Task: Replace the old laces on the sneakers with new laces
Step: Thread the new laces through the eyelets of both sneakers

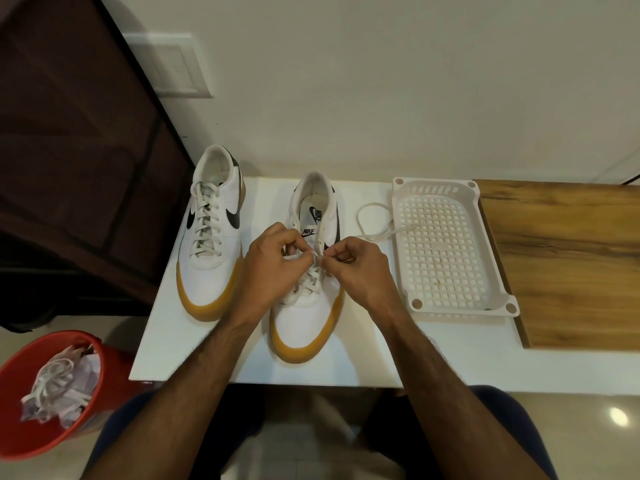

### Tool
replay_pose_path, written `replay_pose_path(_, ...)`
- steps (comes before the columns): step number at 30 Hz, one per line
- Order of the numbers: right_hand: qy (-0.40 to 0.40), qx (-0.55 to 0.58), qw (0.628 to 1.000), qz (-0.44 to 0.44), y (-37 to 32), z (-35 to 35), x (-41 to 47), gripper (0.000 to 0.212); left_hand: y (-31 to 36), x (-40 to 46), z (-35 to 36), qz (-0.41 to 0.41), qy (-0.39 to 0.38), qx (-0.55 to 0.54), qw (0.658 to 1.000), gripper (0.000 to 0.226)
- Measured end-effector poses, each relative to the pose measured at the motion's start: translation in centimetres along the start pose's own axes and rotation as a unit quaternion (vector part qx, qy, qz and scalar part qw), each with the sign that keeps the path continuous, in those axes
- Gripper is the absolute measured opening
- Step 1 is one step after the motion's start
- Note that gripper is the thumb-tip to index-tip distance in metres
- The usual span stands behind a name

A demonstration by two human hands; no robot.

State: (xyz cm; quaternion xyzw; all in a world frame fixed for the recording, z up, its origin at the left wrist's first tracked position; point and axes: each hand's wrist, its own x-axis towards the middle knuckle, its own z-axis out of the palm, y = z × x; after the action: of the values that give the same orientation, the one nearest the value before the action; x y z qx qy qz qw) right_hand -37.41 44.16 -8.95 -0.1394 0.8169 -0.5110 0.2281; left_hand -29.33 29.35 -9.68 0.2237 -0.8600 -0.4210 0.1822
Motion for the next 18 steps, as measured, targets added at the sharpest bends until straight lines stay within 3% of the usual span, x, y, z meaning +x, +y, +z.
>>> replay_pose_path(5, -0.09, 0.08, 0.992, 0.028, -0.6, -1.8, -0.4, 0.026, 0.0, 0.0, 0.2, -0.06, 0.006, -0.094, 0.994, 0.02)
replay_pose_path(9, -0.166, 0.108, 0.979, 0.057, -0.7, -3.6, -0.5, 0.013, 0.0, 0.1, 0.1, -0.066, -0.002, -0.103, 0.992, 0.02)
replay_pose_path(12, -0.158, 0.091, 0.982, 0.039, -0.7, -3.5, -0.4, 0.018, -0.1, 0.3, 0.0, -0.074, -0.002, -0.113, 0.991, 0.017)
replay_pose_path(15, -0.12, 0.063, 0.991, 0.0, -0.4, -2.5, -0.4, 0.01, 0.1, 0.1, -0.1, -0.076, 0.014, -0.122, 0.989, 0.011)
replay_pose_path(18, -0.071, 0.029, 0.997, -0.022, -0.2, -1.8, -0.1, 0.008, 0.3, -0.1, 0.2, -0.083, 0.023, -0.113, 0.99, 0.019)
